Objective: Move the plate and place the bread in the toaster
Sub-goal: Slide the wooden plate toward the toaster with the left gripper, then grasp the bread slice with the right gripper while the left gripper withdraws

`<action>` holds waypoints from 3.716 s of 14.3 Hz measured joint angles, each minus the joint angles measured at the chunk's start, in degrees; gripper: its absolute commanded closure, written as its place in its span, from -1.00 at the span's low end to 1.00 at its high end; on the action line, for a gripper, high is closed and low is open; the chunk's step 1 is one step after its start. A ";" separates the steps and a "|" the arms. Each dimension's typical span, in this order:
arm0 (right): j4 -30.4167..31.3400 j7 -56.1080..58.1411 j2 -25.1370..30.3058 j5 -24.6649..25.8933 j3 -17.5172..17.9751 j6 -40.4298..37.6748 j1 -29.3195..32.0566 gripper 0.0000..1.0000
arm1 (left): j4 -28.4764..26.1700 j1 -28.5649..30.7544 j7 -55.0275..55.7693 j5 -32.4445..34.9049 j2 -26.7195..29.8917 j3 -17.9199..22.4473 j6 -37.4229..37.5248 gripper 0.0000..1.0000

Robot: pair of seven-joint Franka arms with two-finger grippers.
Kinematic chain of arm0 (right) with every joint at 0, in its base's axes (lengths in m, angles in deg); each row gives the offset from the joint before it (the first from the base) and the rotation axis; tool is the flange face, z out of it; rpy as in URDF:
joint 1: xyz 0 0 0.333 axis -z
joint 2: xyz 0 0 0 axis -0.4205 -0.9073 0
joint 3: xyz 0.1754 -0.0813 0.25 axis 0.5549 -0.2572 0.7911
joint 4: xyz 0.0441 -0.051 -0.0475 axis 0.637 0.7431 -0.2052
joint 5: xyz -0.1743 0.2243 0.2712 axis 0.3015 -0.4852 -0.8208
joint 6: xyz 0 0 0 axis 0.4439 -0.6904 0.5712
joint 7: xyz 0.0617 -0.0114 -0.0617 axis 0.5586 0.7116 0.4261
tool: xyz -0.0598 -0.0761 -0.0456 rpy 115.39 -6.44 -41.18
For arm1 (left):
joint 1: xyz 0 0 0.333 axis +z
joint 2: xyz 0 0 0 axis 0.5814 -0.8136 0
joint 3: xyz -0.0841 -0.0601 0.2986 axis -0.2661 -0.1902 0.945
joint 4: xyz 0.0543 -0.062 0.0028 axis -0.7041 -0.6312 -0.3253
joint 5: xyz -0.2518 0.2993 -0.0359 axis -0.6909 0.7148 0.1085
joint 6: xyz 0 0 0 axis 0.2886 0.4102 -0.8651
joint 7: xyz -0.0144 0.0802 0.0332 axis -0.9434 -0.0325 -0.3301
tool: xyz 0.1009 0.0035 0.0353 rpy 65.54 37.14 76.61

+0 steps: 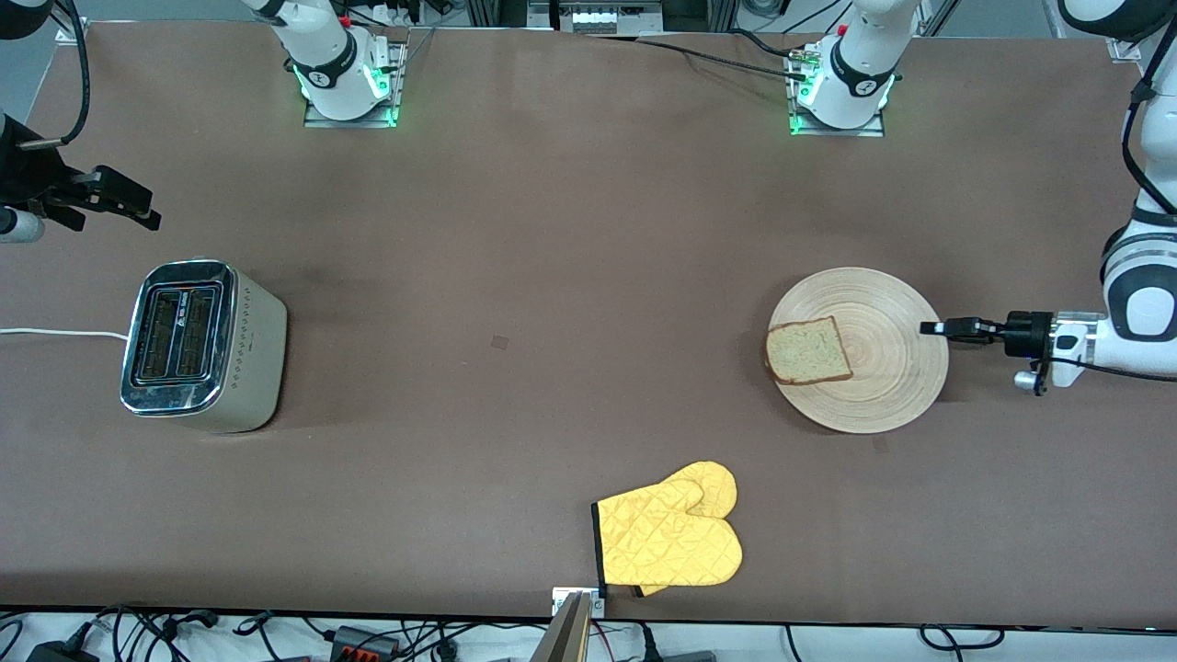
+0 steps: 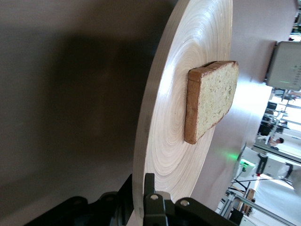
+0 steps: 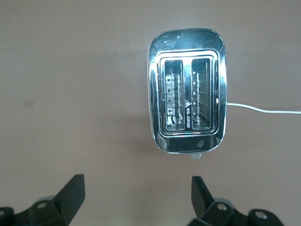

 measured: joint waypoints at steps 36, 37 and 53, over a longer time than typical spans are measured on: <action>0.75 -1.30 -22.99 -9.92 0.68 9.50 -12.51 -1.00 | 3.92 -52.73 10.07 -34.30 -6.31 1.15 -27.91 -1.00; 0.76 -1.30 -23.45 -10.05 0.69 9.78 -12.57 -1.00 | 4.08 -51.49 10.01 -32.80 -6.29 1.32 -27.79 -1.00; 0.70 -1.99 -36.48 -17.92 0.81 20.82 -19.93 -0.41 | 4.28 -29.16 25.52 22.03 27.67 3.47 -0.03 -1.00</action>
